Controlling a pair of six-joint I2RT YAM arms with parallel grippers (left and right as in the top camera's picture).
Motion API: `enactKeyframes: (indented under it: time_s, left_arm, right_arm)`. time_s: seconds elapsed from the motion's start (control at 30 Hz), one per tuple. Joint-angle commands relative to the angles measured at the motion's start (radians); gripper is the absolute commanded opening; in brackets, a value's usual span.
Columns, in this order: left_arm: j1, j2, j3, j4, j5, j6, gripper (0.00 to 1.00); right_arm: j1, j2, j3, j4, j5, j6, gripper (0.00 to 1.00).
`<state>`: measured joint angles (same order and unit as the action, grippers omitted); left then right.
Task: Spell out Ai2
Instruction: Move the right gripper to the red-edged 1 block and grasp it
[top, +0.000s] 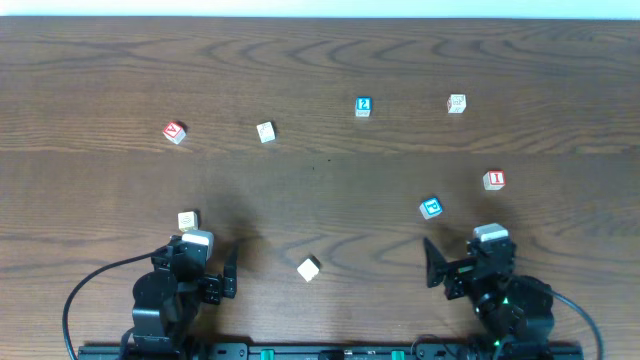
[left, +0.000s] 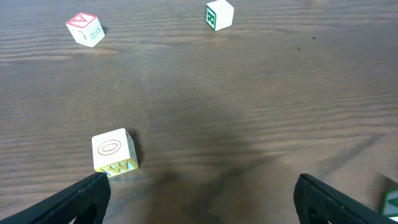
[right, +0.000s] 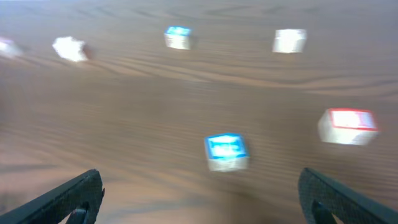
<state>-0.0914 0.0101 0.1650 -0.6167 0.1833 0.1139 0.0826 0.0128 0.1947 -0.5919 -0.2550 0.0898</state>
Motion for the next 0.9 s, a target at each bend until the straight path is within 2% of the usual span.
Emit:
enactKeyframes:
  time_s: [0.0, 0.07, 0.13, 0.27, 0.4, 0.67, 0.87]
  left_arm:
    - [0.007, -0.006, -0.007, 0.005, 0.004, 0.021, 0.95]
    - [0.007, -0.006, -0.007, 0.005, 0.004, 0.021, 0.95]
    - [0.007, -0.006, -0.007, 0.005, 0.004, 0.021, 0.95]
    - [0.007, -0.006, -0.007, 0.005, 0.004, 0.021, 0.96]
    - [0.007, -0.006, -0.007, 0.004, 0.004, 0.021, 0.95]
    - [0.007, -0.006, -0.007, 0.004, 0.004, 0.021, 0.95]
    - [0.007, -0.006, -0.007, 0.005, 0.004, 0.021, 0.95]
  right_arm:
    - [-0.006, -0.007, -0.006, 0.037, -0.33, 0.282, 0.99]
    - [-0.006, -0.007, -0.006, 0.058, -0.407, 0.448, 0.99]
    - [-0.006, -0.007, -0.006, 0.069, -0.401, 0.573, 0.99]
    - [-0.006, -0.007, -0.006, 0.225, -0.242, 0.78, 0.99]
    - [-0.014, -0.005, -0.004, 0.418, -0.035, 0.789, 0.99]
    - [-0.163, 0.142, 0.061, 0.367, 0.019, 0.8, 0.99]
    - [-0.33, 0.431, 0.203, 0.297, -0.08, 0.671, 0.99]
